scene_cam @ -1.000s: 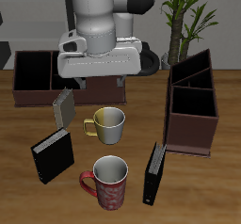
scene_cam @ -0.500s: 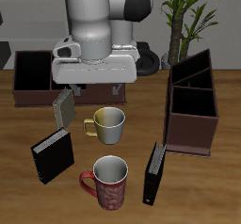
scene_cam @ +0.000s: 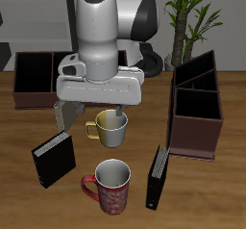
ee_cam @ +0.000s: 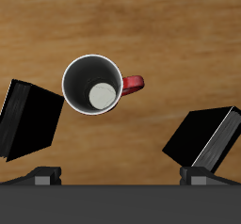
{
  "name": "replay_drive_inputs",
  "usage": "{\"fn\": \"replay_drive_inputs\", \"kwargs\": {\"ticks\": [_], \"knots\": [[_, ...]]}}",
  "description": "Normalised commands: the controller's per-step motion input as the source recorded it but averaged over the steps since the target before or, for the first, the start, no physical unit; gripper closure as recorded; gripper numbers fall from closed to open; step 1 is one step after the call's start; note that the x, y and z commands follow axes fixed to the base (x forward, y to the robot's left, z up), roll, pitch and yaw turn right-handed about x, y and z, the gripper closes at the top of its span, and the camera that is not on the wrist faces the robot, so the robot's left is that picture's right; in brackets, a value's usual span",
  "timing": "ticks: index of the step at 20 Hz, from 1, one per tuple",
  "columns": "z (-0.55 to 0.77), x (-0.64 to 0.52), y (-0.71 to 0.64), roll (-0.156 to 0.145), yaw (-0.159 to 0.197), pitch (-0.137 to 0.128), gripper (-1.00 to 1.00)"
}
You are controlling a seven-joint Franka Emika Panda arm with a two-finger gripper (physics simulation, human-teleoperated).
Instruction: Place the red mug into the back desk caddy's right compartment
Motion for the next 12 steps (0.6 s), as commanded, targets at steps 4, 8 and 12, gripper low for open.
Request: {"fn": "replay_drive_inputs", "kwargs": {"ticks": [4,8,12], "knots": [[-0.26,0.18,0.02,-0.001,0.027,0.01,-1.0],[-0.17,0.1,-0.02,0.011,0.0,0.002,-1.0],[-0.12,0.07,-0.06,-0.016,-0.038,-0.019,-1.0]]}}
